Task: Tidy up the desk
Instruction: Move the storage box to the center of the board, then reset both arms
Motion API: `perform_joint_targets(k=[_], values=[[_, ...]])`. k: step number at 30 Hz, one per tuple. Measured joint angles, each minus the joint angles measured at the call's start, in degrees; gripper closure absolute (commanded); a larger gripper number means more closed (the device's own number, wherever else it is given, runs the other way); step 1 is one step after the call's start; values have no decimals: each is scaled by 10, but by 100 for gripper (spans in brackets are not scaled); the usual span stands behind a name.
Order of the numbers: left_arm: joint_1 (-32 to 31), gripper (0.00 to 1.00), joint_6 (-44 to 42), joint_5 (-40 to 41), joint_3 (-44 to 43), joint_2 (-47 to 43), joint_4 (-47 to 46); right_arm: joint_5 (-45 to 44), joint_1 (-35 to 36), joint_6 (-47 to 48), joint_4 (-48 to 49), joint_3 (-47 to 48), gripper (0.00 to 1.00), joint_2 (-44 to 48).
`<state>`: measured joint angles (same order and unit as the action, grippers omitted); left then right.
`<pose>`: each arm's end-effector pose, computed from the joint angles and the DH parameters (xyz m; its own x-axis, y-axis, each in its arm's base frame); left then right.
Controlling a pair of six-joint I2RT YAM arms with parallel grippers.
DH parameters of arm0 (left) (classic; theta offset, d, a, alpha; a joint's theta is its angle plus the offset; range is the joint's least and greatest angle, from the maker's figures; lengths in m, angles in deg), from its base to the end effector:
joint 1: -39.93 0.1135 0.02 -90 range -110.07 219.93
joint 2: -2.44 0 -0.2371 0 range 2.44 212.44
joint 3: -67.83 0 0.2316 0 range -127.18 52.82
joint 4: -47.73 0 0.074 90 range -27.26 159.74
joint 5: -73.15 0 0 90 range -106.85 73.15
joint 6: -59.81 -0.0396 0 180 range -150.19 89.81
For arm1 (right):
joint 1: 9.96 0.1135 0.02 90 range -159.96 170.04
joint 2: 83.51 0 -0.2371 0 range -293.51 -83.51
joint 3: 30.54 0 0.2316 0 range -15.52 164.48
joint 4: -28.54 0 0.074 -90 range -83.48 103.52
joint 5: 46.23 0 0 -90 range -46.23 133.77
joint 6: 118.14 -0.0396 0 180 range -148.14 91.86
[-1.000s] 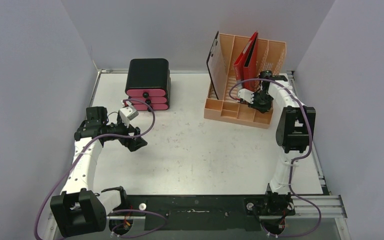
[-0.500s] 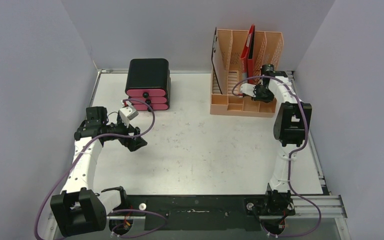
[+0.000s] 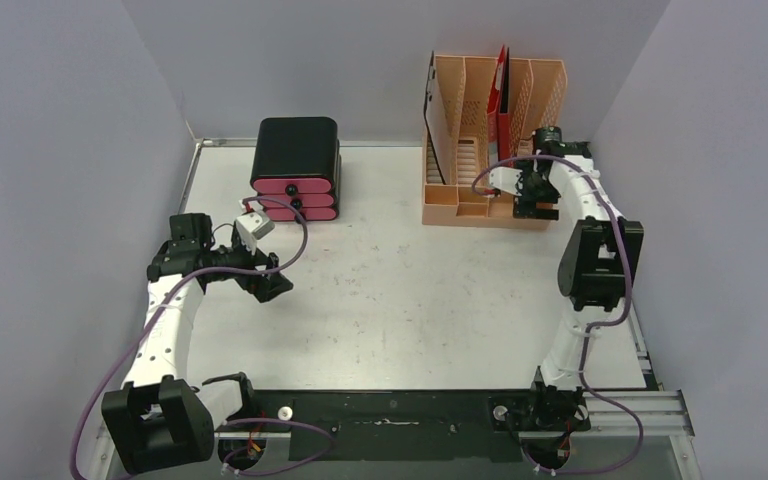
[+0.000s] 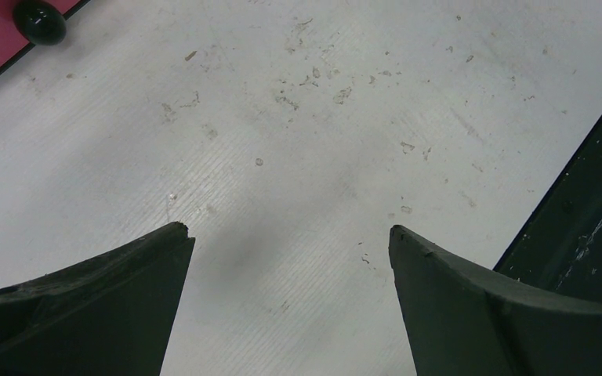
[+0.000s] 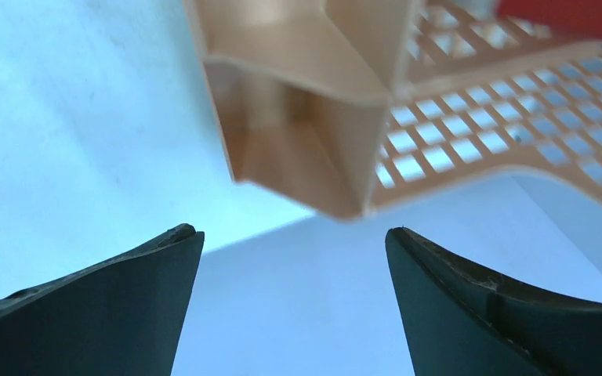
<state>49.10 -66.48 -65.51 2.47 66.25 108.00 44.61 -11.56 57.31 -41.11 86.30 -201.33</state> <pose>0.2011 0.0023 0.2469 -0.5146 0.3129 -0.7983 0.7247 0.6563 -0.2099 0.3998 -0.0106 0.2121 -0.0978 -0.9944 -0.0401 -0.9382 0.1056 -0.3295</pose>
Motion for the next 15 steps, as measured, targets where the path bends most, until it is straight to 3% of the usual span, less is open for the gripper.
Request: perform_joint_targets(k=[8, 15], values=[[5, 4, 45, 11, 0, -41, -20, 16, -3, -39, -12, -55, 10, 184], [7, 4, 72, 5, -43, -59, -9, 112, -2, -178, -11, -136, 10, 353]])
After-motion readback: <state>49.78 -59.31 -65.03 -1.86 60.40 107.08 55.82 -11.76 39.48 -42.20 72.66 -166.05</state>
